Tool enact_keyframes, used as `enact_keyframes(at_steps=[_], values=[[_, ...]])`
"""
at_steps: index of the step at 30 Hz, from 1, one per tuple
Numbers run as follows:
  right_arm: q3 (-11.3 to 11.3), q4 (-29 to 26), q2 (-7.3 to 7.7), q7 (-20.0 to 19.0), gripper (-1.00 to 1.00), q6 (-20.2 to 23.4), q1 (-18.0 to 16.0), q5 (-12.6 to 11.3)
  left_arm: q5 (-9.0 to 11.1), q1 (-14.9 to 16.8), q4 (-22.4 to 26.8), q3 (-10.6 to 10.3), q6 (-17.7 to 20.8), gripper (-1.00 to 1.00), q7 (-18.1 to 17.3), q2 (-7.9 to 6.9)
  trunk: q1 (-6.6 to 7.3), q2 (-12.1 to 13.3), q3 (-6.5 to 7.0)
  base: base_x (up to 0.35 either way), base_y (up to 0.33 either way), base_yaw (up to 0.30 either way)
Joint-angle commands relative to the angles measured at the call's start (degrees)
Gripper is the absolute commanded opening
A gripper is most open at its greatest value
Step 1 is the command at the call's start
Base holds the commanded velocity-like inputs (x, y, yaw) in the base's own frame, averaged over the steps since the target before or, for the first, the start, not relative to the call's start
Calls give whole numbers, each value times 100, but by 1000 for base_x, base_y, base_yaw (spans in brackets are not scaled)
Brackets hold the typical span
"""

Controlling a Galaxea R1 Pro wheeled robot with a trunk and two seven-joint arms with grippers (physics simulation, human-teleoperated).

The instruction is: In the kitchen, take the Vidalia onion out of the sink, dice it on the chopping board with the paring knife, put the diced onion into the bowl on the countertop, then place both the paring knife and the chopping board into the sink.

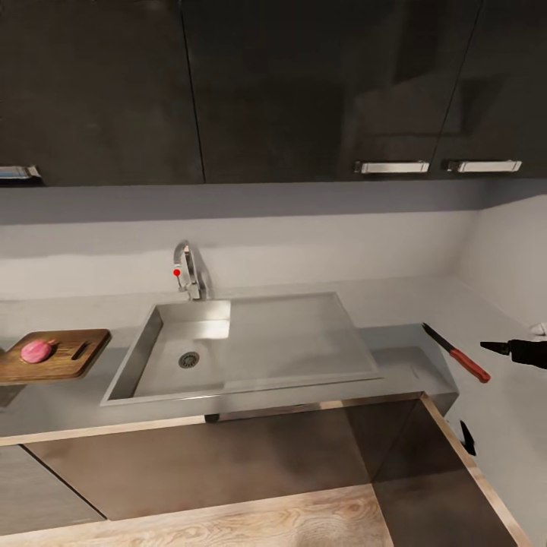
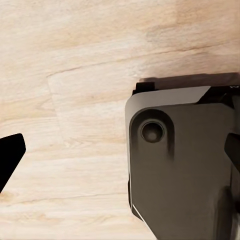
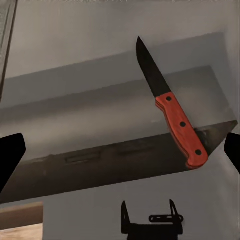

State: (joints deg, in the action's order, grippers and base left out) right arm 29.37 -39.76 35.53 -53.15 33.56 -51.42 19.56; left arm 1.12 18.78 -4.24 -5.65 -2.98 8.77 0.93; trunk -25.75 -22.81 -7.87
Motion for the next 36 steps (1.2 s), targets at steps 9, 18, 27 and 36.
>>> enact_keyframes(at_steps=[9, 18, 27, 36], values=[[27, -2, 5, -48, 100, 27, -8, 48, 11, 12, -25, -46, -29, 100, 19, 4, -3, -11, -12, 0, 0, 0], [26, 3, -1, -46, 100, 27, -8, 48, 8, 12, -25, -42, -51, 100, 19, -11, -3, -11, -12, 0, 0, 0], [25, 78, -10, -39, 100, 21, -8, 48, 11, 12, -18, -40, -37, 100, 19, -40, -3, -11, -12, 146, 0, 0], [25, 108, -5, -37, 100, 19, -8, 48, 11, 12, -17, -19, -36, 100, 19, -40, -3, -11, -12, 164, 0, 0]])
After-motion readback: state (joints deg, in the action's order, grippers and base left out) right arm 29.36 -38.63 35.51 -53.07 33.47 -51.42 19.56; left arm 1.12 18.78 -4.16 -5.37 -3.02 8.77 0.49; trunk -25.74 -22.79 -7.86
